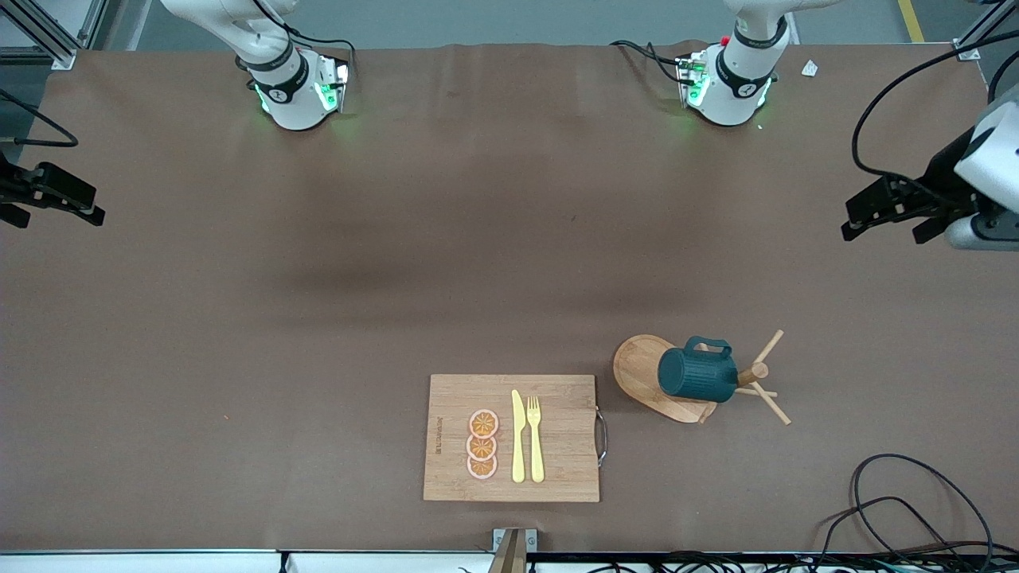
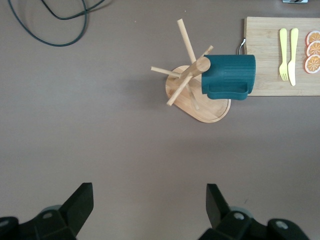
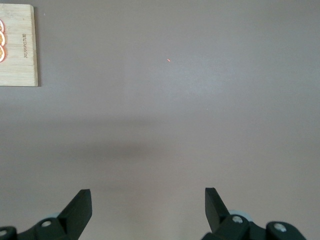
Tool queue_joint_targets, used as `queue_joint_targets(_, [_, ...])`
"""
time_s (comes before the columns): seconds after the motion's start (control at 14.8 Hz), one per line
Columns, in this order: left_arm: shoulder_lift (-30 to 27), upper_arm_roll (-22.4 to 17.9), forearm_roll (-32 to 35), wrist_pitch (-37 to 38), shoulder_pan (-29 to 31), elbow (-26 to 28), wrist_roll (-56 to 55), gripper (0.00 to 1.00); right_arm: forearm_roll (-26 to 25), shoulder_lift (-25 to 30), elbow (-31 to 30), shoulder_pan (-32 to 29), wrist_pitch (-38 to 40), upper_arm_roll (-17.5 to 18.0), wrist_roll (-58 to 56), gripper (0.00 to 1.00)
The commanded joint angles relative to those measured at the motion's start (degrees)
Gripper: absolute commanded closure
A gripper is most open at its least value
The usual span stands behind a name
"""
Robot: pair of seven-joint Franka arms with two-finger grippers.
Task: Pass cup and hang on rack
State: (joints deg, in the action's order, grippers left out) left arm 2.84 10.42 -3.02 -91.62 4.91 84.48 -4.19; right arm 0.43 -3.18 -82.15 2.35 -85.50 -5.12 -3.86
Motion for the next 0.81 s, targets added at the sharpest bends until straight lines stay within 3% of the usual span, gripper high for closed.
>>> queue_joint_targets(0.0, [-2.3,-7.31,0.82,2.4,-6.2,1.91,1.38,0.01,0.54,1.51,-1.08,-0.86,0.16,0.64,-0.62,0.0])
queue_joint_targets(0.14, [-2.57,-12.42,0.82,2.5,-11.04,2.7,1.2,0.0,0.54,1.51,-1.08,-0.86,0.16,0.64,-0.62,0.0])
queue_joint_targets(0.34, [-2.66,-16.83,0.91,2.5,-15.71,2.88,0.5,0.0,0.54,1.51,-1.08,-0.86,0.16,0.64,-0.62,0.0])
queue_joint_targets(0.74, [-1.78,-16.66,4.86,-3.47,-15.64,2.53,1.38,0.0,0.54,1.51,-1.08,-0.86,0.16,0.64,-0.62,0.0])
